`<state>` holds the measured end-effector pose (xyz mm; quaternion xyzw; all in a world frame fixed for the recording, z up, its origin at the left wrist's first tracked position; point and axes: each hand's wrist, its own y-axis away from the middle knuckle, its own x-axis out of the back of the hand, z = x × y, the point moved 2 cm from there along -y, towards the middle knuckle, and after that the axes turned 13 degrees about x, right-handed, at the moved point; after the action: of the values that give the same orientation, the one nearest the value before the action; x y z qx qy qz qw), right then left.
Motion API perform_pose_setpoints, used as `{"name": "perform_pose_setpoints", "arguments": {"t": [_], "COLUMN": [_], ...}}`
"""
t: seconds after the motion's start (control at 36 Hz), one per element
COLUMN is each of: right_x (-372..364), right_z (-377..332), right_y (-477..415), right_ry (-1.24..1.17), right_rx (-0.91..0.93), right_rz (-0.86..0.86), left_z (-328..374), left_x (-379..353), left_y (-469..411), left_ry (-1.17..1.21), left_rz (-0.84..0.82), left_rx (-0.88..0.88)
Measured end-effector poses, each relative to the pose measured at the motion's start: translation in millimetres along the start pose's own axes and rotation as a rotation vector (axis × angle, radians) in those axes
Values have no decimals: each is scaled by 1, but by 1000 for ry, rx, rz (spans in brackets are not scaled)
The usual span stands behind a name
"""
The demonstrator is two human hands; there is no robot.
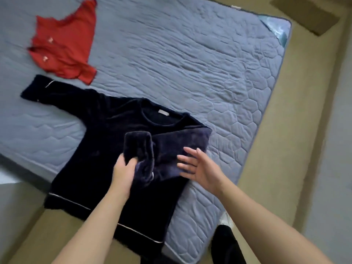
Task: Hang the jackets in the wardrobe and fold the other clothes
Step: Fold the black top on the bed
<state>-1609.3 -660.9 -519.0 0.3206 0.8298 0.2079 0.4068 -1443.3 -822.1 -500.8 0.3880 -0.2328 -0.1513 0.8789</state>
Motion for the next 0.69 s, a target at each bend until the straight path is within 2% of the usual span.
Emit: {"name": "perform_pose_setpoints", "arguments": {"t": [0.11, 0.17, 0.22, 0.31, 0.44, 0.56, 0.69], "right_x": [-22, -23, -17, -1, 40, 78, 94], "right_z": [46, 61, 68, 62, 24, -12, -40], "right_y": [-8, -14, -20, -35, -91, -152, -224], "right_ry": [235, 366, 494, 670, 1110, 1514, 1700], "right_rx": [-81, -119, -147, -161, -105, 49, 258], "right_rz": [127, 185, 244, 271, 189, 94, -120], "left_z": [-37, -53, -71, -98, -127, -138, -149], "left_x": [100, 116, 108, 69, -39, -121, -191], "left_y": [-27, -34, -40, -45, -56, -74, -104], "left_ry": [-185, -195, -224, -263, -127, 79, 432], "left_rz": [433, 489, 418, 195, -125, -224, -217], "left_rx": [111, 110, 114, 172, 381, 533, 613]}}
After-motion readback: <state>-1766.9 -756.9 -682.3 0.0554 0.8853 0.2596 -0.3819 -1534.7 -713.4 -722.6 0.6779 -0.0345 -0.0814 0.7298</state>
